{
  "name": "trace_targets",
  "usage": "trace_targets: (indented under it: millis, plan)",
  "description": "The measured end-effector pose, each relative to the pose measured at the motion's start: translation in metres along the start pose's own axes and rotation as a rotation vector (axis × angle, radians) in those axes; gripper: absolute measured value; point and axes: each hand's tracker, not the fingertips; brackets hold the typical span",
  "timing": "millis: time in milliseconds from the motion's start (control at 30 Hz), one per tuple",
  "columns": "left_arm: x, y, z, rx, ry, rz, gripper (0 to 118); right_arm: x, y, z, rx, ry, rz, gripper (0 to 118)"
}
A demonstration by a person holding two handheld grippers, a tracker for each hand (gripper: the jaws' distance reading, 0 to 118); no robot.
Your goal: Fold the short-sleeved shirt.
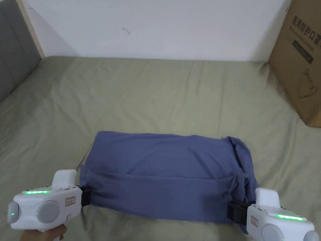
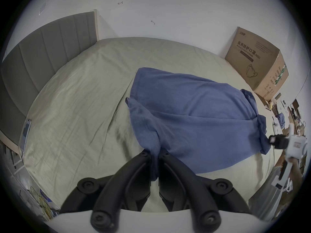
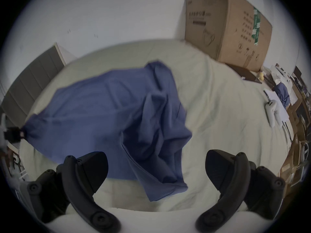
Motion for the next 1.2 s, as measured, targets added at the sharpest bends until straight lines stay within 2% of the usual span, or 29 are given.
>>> trace_targets:
  millis: [67,100,133,167,200,233,300,333,533,667,800,933,1067,1100,1133,1167,1200]
  plan:
    - [0.0,-0.001,-0.001,-0.004,-0.002,0.007,6,-0.002,-0.005,-0.01,-0.028,0.017,-0.02,99]
    - [-0.002,-0.002,-0.003,-0.008,-0.001,0.012,6,-0.001,-0.006,-0.014,-0.044,0.014,-0.036,83]
    - [-0.003,-0.003,-0.004,-0.013,-0.001,0.021,6,0.0,-0.006,-0.018,-0.059,0.0,-0.052,52]
    - [-0.004,-0.005,-0.005,-0.017,-0.004,0.031,6,0.002,-0.006,-0.02,-0.057,0.002,-0.058,38]
    - [-0.006,-0.007,-0.005,-0.018,-0.005,0.043,6,0.006,-0.007,-0.018,-0.042,0.048,-0.095,31]
    - [-0.008,-0.009,-0.005,-0.02,-0.006,0.055,6,0.009,-0.006,-0.013,-0.037,0.04,-0.094,12]
    - [-0.013,-0.014,-0.004,-0.024,-0.008,0.077,6,0.012,-0.005,0.002,0.021,0.015,-0.096,10]
    - [-0.015,-0.016,-0.003,-0.023,-0.011,0.085,6,0.014,-0.006,0.011,0.029,0.043,-0.097,9]
    - [-0.028,-0.034,0.018,-0.019,-0.013,0.12,6,0.037,-0.015,0.062,0.089,0.051,-0.114,8]
    - [-0.041,-0.058,0.029,-0.045,-0.012,0.14,6,0.049,-0.038,0.078,0.07,0.068,-0.135,8]
    - [-0.047,-0.091,0.031,-0.098,-0.008,0.159,6,0.05,-0.074,0.073,-0.005,0.043,-0.115,8]
    - [-0.049,-0.11,0.014,-0.175,0.013,0.182,6,0.05,-0.099,0.047,-0.107,0.029,-0.161,9]
    - [-0.047,-0.101,0.016,-0.175,0.019,0.218,9,0.046,-0.094,0.058,-0.071,0.027,-0.194,9]
    - [-0.046,-0.099,0.019,-0.175,0.013,0.219,16,0.045,-0.091,0.063,-0.06,0.037,-0.198,9]
    - [-0.045,-0.096,0.026,-0.173,0.009,0.223,37,0.044,-0.084,0.072,-0.041,0.039,-0.193,22]
    - [-0.044,-0.093,0.033,-0.163,0.003,0.231,62,0.043,-0.079,0.081,-0.01,0.042,-0.182,43]
    - [-0.041,-0.088,0.042,-0.116,-0.022,0.246,86,0.04,-0.07,0.093,0.036,0.027,-0.157,69]
